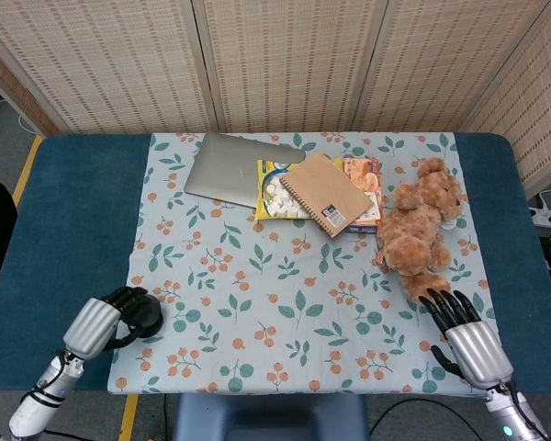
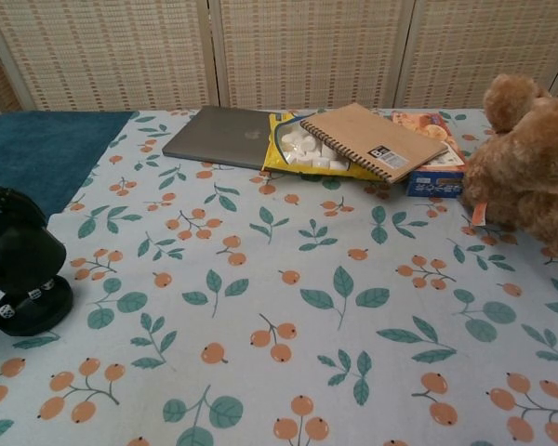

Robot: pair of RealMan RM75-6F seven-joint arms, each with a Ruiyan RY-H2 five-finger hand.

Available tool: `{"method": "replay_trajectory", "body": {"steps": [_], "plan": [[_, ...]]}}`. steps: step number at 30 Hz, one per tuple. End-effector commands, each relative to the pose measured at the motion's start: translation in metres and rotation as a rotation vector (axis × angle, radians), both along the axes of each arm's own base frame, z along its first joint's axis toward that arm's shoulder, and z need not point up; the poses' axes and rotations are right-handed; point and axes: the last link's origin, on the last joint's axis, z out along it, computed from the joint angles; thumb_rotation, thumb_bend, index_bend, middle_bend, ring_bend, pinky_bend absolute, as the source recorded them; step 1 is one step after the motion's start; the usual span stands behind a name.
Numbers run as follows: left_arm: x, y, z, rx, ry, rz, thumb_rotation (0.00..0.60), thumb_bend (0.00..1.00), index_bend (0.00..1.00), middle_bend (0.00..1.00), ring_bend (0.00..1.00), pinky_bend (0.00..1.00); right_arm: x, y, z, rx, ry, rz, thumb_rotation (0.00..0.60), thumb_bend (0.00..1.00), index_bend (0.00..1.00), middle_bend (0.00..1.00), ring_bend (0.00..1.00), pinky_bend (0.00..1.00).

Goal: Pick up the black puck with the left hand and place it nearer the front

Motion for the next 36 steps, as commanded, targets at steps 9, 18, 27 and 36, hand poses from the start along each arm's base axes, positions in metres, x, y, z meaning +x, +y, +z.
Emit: {"method": "replay_trajectory", "body": {"steps": [9,18,27,36], "plan": [[-0.055,0.046,0.001,-0.036,0.046,0.269,0.600,0.49,0.40,0.43,0.35,0.56,0.000,0.001,0.000,0.002,0.000,0.004,0.600,0.29,0.00,0.00,0.00,0.00],[-0.059,0.046,-0.003,-0.021,0.036,0.234,0.600,0.43,0.06,0.09,0.04,0.23,0.000,0.001,-0.002,0.003,0.006,0.000,0.600,0.29,0.00,0.00,0.00,0.00],[-0.056,0.044,0.001,-0.022,0.057,0.229,0.600,0.36,0.00,0.00,0.00,0.10,0.001,0.001,0.000,0.001,0.002,0.003,0.600,0.29,0.00,0.00,0.00,0.00],[-0.027,-0.003,0.043,0.090,-0.106,0.129,0.600,0.37,0.00,0.00,0.00,0.07,0.001,0.000,0.002,-0.043,0.005,0.019,0.600,0.29,0.00,0.00,0.00,0.00]]}}
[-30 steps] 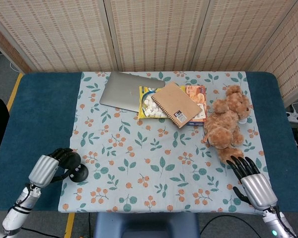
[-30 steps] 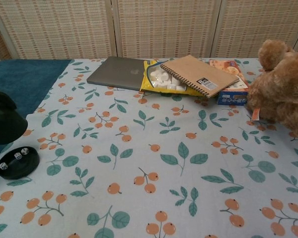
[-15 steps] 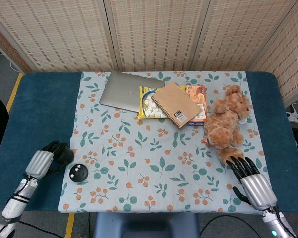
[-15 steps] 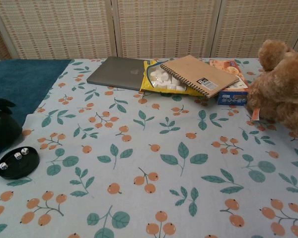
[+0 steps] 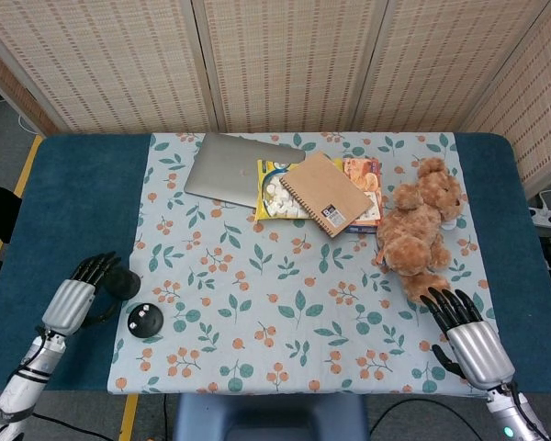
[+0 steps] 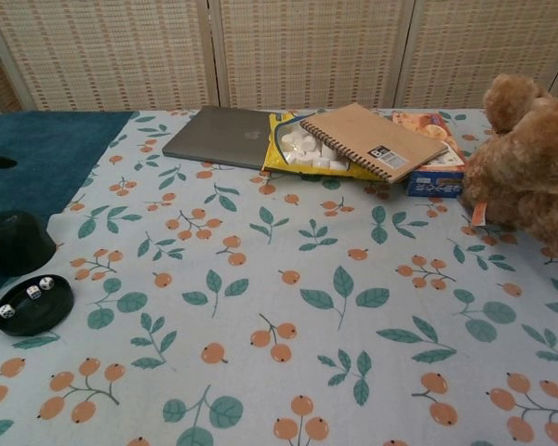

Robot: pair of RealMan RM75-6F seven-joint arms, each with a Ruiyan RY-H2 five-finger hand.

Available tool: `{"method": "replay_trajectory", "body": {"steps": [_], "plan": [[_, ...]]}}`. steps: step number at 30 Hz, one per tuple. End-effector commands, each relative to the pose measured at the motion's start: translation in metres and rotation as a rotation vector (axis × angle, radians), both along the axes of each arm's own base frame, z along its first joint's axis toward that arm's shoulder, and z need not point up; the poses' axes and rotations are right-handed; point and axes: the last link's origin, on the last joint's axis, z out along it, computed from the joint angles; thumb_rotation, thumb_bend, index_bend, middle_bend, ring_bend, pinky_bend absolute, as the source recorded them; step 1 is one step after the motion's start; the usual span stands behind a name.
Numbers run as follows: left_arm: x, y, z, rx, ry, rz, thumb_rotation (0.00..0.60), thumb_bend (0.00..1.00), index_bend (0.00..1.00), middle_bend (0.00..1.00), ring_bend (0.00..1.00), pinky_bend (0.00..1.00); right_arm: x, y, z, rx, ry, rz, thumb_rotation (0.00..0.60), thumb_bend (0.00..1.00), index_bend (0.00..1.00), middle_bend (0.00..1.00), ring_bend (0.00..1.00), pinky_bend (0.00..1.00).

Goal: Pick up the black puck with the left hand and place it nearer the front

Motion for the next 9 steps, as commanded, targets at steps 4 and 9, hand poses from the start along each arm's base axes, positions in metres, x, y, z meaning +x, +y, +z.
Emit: {"method": "replay_trajectory", "body": {"steps": [4,9], "plan": [[0.016,-0.077,0.046,0.021,0.009,0.022,0.600,0.37,0.00,0.00,0.00,0.05,-0.001,-0.002,-0.001,-0.039,0.008,0.002,0.600,0.29,0.00,0.00,0.00,0.00],[0.022,-0.082,0.052,0.012,0.063,0.047,0.600,0.37,0.00,0.00,0.00,0.04,-0.002,-0.003,-0.003,-0.034,0.015,-0.007,0.600,0.29,0.00,0.00,0.00,0.00]]}}
